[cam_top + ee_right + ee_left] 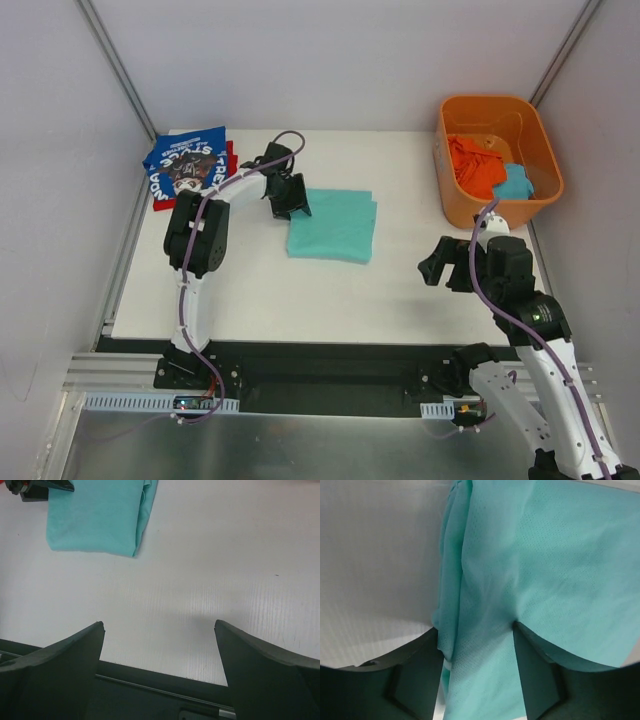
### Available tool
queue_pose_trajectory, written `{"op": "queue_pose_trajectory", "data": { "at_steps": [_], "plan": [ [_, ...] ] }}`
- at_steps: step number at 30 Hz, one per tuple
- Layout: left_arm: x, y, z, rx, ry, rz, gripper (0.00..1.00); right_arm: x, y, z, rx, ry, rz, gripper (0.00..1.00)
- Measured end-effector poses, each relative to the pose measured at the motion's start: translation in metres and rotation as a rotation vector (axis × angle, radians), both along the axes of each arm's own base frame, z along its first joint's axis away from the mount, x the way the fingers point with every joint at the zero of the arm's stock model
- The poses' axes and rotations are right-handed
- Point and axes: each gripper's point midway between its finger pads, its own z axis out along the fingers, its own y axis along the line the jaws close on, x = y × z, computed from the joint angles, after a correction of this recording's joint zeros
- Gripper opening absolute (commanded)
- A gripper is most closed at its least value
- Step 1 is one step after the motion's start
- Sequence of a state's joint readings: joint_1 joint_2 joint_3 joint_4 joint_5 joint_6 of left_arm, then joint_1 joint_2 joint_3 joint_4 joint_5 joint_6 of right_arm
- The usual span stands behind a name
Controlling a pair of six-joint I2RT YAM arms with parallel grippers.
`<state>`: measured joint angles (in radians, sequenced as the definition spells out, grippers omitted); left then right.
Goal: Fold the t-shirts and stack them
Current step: Put the neatly folded tshirt into the corner of the board with the left arm
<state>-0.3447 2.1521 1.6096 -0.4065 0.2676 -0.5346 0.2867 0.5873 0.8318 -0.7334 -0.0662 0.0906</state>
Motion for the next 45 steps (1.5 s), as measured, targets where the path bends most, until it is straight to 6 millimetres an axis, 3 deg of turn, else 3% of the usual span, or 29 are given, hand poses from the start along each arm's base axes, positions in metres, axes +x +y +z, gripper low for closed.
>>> {"op": "queue_pose_trajectory", "data": {
  "at_steps": [5, 8, 13, 17, 22, 28, 33, 39, 41, 45],
  "plan": [
    [-0.007, -0.022, -0.007, 0.115, -0.04, -0.026, 0.29, -0.004, -0.007, -0.006, -0.043, 0.015, -0.006, 0.96],
    [-0.012, -0.033, -0.01, 0.183, -0.057, -0.039, 0.03, -0.005, -0.009, -0.007, -0.06, 0.014, -0.005, 0.96],
    [-0.009, -0.041, -0.008, 0.269, -0.092, -0.055, 0.0, -0.003, -0.011, -0.009, -0.079, 0.017, 0.001, 0.96],
    [-0.004, -0.025, -0.005, 0.377, -0.118, -0.052, 0.0, -0.002, -0.013, -0.01, -0.094, 0.019, -0.006, 0.96],
    [0.014, 0.027, 0.009, 0.657, -0.203, -0.063, 0.0, 0.0, -0.019, -0.01, -0.115, 0.01, -0.031, 0.96],
    [0.06, 0.087, 0.06, 0.848, -0.31, -0.075, 0.0, 0.002, -0.024, -0.009, -0.133, 0.002, -0.056, 0.96],
    [0.095, 0.163, 0.101, 0.955, -0.35, -0.046, 0.0, 0.005, -0.027, -0.013, -0.154, 0.021, -0.073, 0.96],
    [0.118, 0.241, 0.145, 1.048, -0.376, -0.011, 0.0, 0.009, -0.031, -0.019, -0.188, 0.046, -0.077, 0.96],
    [0.124, 0.257, 0.162, 1.072, -0.4, -0.001, 0.0, 0.009, -0.031, -0.021, -0.195, 0.053, -0.076, 0.96],
    [0.132, 0.269, 0.19, 1.111, -0.446, -0.013, 0.0, 0.011, -0.031, -0.024, -0.206, 0.069, -0.074, 0.96]
  ]
}}
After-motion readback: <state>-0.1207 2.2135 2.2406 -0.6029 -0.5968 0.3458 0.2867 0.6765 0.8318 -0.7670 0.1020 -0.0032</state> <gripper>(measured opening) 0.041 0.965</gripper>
